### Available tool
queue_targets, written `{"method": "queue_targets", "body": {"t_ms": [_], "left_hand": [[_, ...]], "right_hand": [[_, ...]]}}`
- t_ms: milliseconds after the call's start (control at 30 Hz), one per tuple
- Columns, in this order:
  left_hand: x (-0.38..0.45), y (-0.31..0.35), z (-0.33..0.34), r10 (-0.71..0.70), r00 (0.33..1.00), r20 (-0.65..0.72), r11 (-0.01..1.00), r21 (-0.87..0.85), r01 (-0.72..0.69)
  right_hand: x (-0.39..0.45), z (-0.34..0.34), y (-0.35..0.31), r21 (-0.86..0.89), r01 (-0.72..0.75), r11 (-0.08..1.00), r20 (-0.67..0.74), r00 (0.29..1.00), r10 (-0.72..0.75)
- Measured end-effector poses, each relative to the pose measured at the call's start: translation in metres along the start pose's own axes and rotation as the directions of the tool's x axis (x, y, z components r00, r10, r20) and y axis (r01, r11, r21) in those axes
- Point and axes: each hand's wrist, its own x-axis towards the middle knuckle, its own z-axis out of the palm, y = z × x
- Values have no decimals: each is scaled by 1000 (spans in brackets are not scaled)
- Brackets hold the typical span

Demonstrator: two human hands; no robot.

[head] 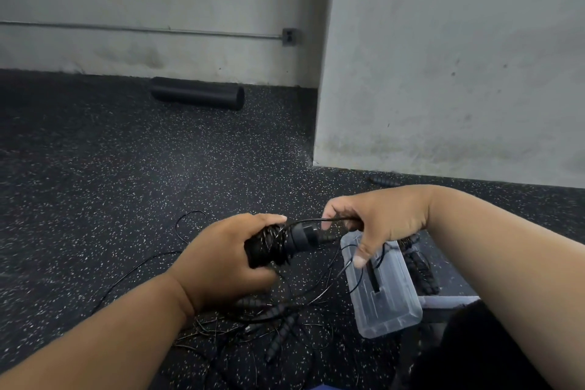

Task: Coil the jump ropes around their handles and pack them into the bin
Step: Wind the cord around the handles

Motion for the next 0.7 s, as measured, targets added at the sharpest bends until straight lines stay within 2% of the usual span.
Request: {"method": "queue_targets", "body": {"t_ms": [67, 133, 267, 333, 400, 533, 600, 700], "left_hand": [[-1, 3, -1, 14, 995, 94, 973, -231, 8], [-3, 10, -2, 30, 989, 145, 891, -452, 39], [-2, 14, -2, 19, 983, 181, 708, -696, 115], [-2, 11, -3, 29, 980, 196, 621, -772, 136], [-2, 9, -5, 12, 982, 186, 521, -840, 153], [-2, 4, -11, -107, 989, 103, 288, -949, 130], [-3, 5, -15, -165, 984, 73, 238, -965, 111], [-2, 9, -15, -247, 967, 67, 136, -985, 104]], "right_hand": [[1, 0, 3, -4, 5, 1000, -91, 996, -5], [2, 1, 7, 48, 16, 999, -122, 993, -10], [9, 3, 14, 192, 84, 978, -273, 962, -29], [14, 7, 12, 146, 149, 978, -283, 954, -103], [17, 11, 12, 107, 151, 983, -264, 957, -119], [27, 18, 27, 151, 39, 988, -269, 963, 3], [33, 21, 34, 183, -5, 983, -298, 953, 60], [37, 29, 33, 207, -2, 978, -303, 951, 66]]}}
